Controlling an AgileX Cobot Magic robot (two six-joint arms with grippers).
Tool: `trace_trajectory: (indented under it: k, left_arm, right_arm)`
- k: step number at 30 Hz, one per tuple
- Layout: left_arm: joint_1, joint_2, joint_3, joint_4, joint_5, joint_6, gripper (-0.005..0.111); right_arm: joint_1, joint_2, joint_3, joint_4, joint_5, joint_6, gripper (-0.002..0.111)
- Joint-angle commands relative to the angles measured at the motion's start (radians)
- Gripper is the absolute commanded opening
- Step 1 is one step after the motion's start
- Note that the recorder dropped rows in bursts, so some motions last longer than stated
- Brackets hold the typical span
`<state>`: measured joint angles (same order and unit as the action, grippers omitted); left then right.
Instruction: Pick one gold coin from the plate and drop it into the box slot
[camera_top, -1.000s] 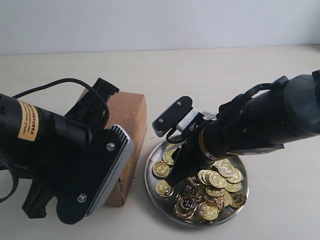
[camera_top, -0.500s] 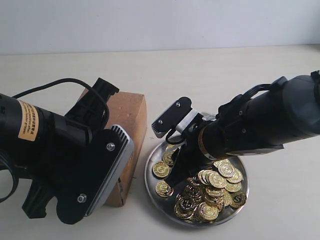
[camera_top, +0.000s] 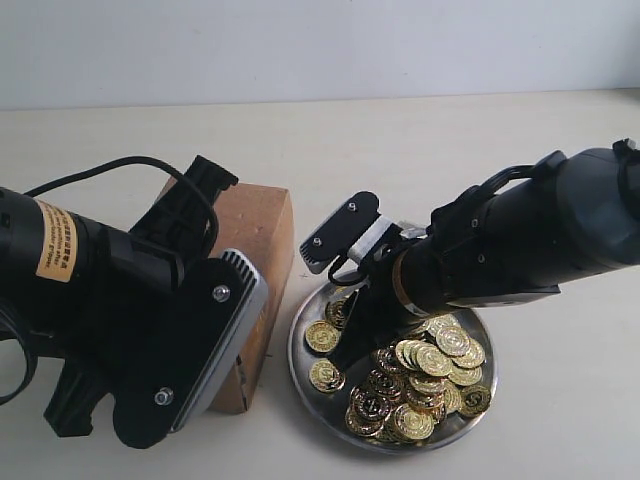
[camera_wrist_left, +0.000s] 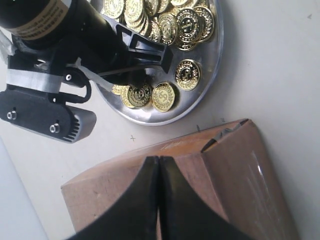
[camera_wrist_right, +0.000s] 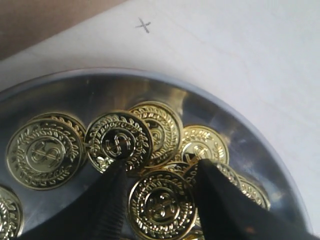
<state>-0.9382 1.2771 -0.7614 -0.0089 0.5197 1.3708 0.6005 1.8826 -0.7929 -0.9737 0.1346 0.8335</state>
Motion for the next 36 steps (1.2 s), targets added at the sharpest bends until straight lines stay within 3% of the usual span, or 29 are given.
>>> trace_trajectory:
  k: [1,27,36]
  left_arm:
    - [0.003,-0.008,0.006,-0.013,-0.002,-0.011,0.000]
    - [0.003,-0.008,0.006,-0.013,-0.002,-0.011,0.000]
    - [0.003,-0.008,0.006,-0.014,0.016,-0.010,0.000]
  right_arm:
    - [-0.001,0.008,-0.003,0.007,0.016,0.003,0.040]
    - [-0.001,-0.039,-0.005,0.039,0.036,0.006,0.040]
    - [0.003,-0.207,-0.005,0.230,0.063,-0.062,0.040]
